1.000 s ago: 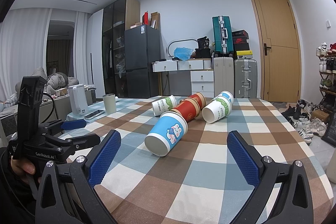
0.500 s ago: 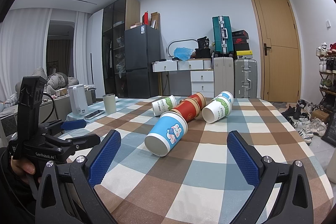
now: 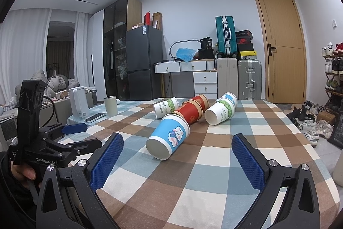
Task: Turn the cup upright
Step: 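Move the left tool toward the blue rabbit cup and close on its base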
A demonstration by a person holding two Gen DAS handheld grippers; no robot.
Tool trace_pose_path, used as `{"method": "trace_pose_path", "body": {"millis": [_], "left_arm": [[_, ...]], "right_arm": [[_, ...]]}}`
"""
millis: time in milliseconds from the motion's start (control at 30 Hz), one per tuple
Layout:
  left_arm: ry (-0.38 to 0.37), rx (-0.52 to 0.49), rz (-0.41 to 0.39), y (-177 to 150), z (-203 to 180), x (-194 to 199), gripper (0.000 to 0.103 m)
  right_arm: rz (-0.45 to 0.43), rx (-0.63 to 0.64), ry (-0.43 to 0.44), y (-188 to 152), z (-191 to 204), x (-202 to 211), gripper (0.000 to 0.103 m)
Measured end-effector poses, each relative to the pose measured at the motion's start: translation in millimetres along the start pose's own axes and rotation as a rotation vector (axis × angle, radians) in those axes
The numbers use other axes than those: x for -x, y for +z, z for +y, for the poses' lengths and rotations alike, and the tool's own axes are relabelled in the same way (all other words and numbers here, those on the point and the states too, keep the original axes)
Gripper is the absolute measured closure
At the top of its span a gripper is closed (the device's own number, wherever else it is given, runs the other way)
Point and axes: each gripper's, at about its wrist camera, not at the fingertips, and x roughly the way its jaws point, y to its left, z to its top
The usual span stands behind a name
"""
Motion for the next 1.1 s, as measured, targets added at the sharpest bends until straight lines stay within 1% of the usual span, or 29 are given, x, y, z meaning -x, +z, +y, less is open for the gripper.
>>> {"method": "trace_pose_path", "body": {"millis": [200, 300, 333, 533, 767, 833, 967, 1100], "left_arm": [[-0.003, 0.0, 0.003, 0, 0, 0, 0.0], [-0.021, 0.013, 0.024, 1, 0, -1, 0.0], [-0.026, 0.016, 0.03, 4, 2, -8, 0.0], [-0.009, 0.026, 0.079, 13, -8, -18, 0.0], [0.008, 0.027, 0.146, 23, -18, -53, 0.0], [0.006, 0.035, 0.179, 26, -21, -64, 0.0], [-0.003, 0.054, 0.217, 29, -26, -83, 0.0], [-0.005, 0.054, 0.231, 36, -33, -100, 0.0]], "right_arm": [[0.02, 0.002, -0.01, -1, -4, 1, 0.0], [0.043, 0.003, -0.026, 0, -8, -1, 0.0], [0.05, 0.002, -0.029, -1, -7, -3, 0.0], [0.112, -0.008, -0.074, -1, -9, -13, 0.0], [0.125, -0.039, -0.115, 0, -18, -15, 0.0], [0.125, -0.042, -0.124, 0, -19, -15, 0.0], [0.126, -0.047, -0.13, 2, -20, -15, 0.0], [0.129, -0.049, -0.133, 3, -22, -15, 0.0]]}}
